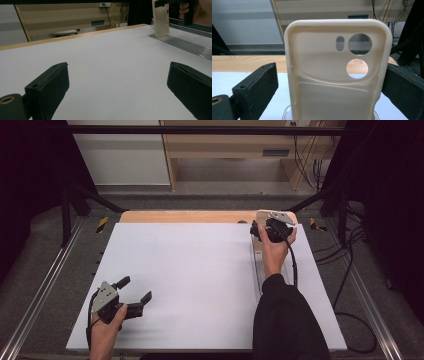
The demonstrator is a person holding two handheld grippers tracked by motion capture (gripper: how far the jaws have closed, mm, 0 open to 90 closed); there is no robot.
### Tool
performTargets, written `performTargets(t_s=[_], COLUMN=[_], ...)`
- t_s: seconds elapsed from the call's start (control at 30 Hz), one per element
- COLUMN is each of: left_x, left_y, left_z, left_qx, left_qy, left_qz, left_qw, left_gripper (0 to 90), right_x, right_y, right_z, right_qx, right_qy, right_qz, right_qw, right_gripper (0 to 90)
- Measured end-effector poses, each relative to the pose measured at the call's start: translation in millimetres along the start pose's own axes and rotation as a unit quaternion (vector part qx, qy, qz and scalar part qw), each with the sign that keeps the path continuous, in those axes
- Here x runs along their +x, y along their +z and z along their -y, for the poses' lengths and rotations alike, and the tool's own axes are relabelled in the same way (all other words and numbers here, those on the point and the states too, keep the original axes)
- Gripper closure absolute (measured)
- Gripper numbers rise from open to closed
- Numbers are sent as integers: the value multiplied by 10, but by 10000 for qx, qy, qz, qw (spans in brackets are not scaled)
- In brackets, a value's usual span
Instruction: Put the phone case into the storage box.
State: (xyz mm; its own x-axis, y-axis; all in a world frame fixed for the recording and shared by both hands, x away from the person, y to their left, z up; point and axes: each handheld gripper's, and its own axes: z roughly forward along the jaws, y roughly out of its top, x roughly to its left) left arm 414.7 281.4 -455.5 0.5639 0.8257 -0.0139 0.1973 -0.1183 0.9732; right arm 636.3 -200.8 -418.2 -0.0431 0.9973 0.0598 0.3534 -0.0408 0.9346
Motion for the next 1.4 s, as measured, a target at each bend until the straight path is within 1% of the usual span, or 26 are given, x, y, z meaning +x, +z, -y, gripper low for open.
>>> performTargets(t_s=[0.1,0.2,0.77,1.4], left_x=[3,-1,-3,-6], left_y=[-1,1,1,5], left_z=[1,1,-1,-1], left_qx=[1,9,11,15], left_qy=[-8,3,2,1], left_qz=[-4,3,5,17], left_qw=[10000,10000,10000,10000], left_gripper=[36,36,36,36], right_x=[-1,6,17,21], right_y=[-3,-12,-35,-81], right_z=[-3,-5,-24,-50], right_qx=[-25,-42,-93,-110], right_qy=[-4,-16,-12,-66], right_qz=[-6,43,-19,-61], right_qw=[10000,10000,10000,9999], right_gripper=[40,39,39,39])
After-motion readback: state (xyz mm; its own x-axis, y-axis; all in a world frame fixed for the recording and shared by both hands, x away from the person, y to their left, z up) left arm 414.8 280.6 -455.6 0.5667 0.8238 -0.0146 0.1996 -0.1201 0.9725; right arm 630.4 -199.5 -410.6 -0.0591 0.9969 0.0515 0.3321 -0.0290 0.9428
